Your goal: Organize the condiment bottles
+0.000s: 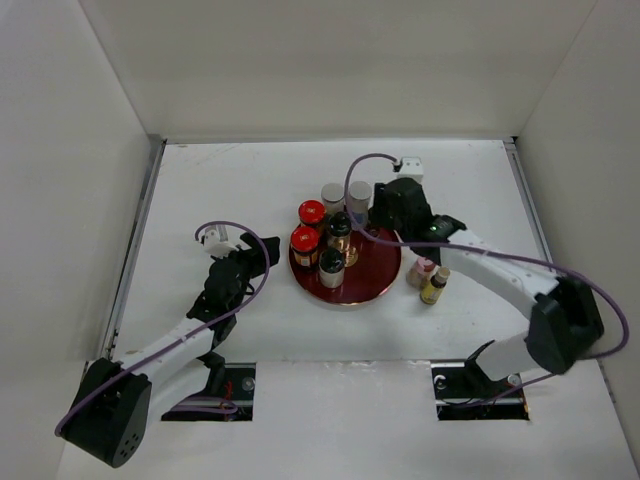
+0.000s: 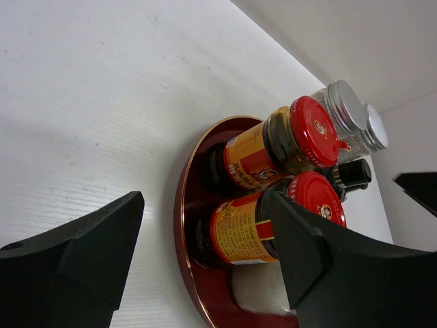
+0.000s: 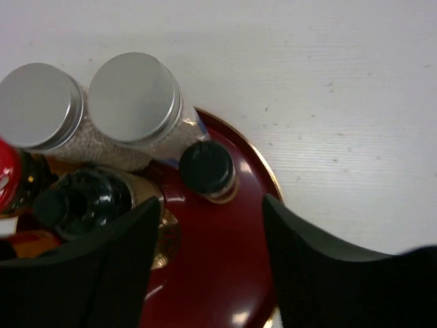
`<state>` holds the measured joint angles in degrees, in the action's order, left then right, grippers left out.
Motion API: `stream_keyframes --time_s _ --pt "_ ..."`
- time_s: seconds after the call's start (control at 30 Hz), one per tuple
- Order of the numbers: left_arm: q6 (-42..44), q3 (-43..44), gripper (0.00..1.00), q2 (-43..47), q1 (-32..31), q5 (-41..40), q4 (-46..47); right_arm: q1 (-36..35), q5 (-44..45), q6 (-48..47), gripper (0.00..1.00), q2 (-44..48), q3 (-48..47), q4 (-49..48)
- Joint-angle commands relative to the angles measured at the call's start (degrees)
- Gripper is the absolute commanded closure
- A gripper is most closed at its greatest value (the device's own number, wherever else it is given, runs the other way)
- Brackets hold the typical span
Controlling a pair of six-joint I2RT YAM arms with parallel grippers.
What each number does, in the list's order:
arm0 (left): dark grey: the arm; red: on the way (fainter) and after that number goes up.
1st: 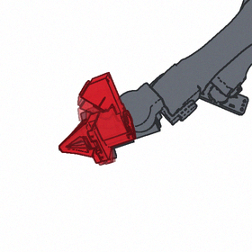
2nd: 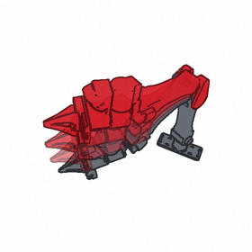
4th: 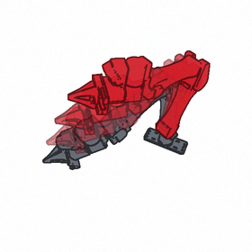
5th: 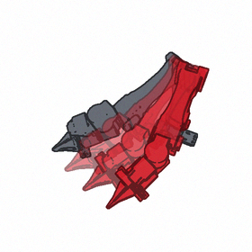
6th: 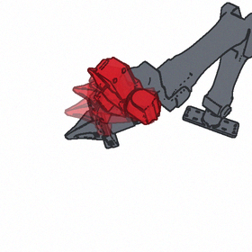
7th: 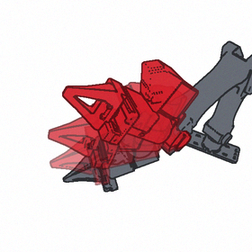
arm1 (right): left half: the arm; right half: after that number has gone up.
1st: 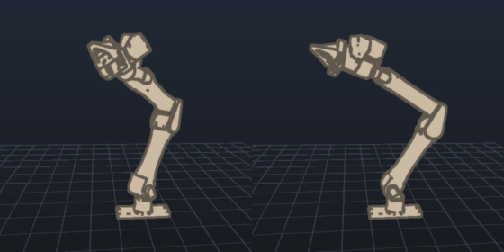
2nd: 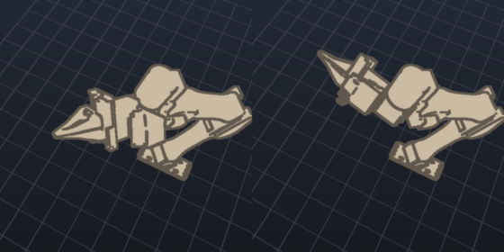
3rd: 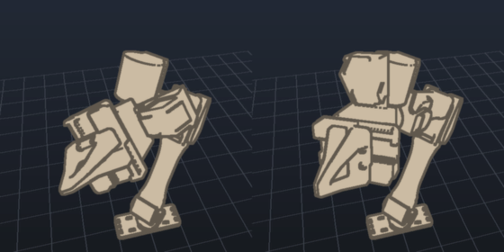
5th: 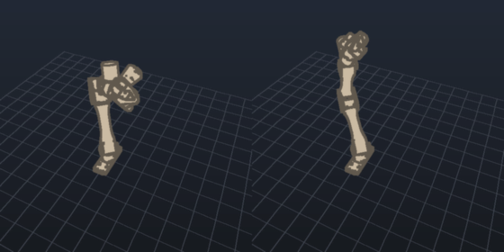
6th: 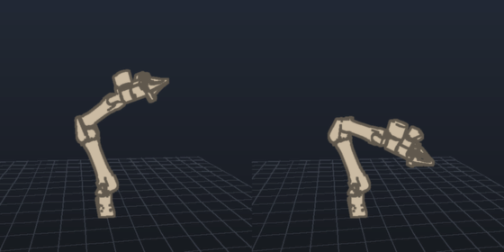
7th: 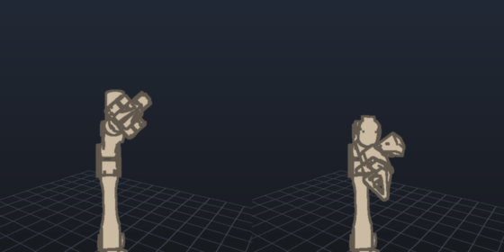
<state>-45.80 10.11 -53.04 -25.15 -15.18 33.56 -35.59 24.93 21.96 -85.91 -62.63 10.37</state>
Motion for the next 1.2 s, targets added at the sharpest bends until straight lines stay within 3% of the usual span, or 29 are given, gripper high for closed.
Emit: stream_keyframes --time_s 0.0,0.07,0.13,0.2,0.27,0.33,0.47,0.7,0.9,1.17 --pt "-0.2 -0.4 0.27 1.7 0.5 -0.1 1.3 -1.1 4.4 0.6 0.4 11.8 3.5 3.8" --pt "-0.3 -0.4 0.27 2.0 0.5 -0.4 1.2 -1.1 5.2 2.2 0.53 16.7 5.9 8.8" --pt "-0.3 -0.2 0.27 1.4 0.1 0.0 1.2 -0.4 5.2 4.2 0.55 19.6 7.6 14.0" --pt "-0.3 -0.2 0.27 1.6 -0.1 0.1 1.2 0.3 5.6 5.4 0.5 21.9 9.4 18.7" --pt "-0.4 -0.2 0.27 1.9 -0.1 0.1 1.2 0.4 5.7 6.1 0.32 23.3 10.6 22.0" --pt "-0.4 0.1 0.27 1.2 -0.4 0.2 1.3 0.5 5.6 6.8 0.24 23.9 11.4 24.2" --pt "-0.5 0.0 0.27 2.3 -0.6 0.4 1.2 2.5 4.2 6.4 0.17 23.1 12.1 25.6" --pt "-0.5 -0.3 0.26 3.7 0.1 0.4 -0.2 3.5 1.3 6.4 0.16 20.3 12.3 25.0" --pt "-0.5 0.1 0.26 2.7 -0.3 0.5 0.0 3.5 -0.8 7.2 0.2 18.8 13.4 25.0" --pt "-0.6 -0.2 0.26 2.9 0.0 0.6 0.4 3.9 -0.4 7.6 0.41 18.0 13.6 22.9"
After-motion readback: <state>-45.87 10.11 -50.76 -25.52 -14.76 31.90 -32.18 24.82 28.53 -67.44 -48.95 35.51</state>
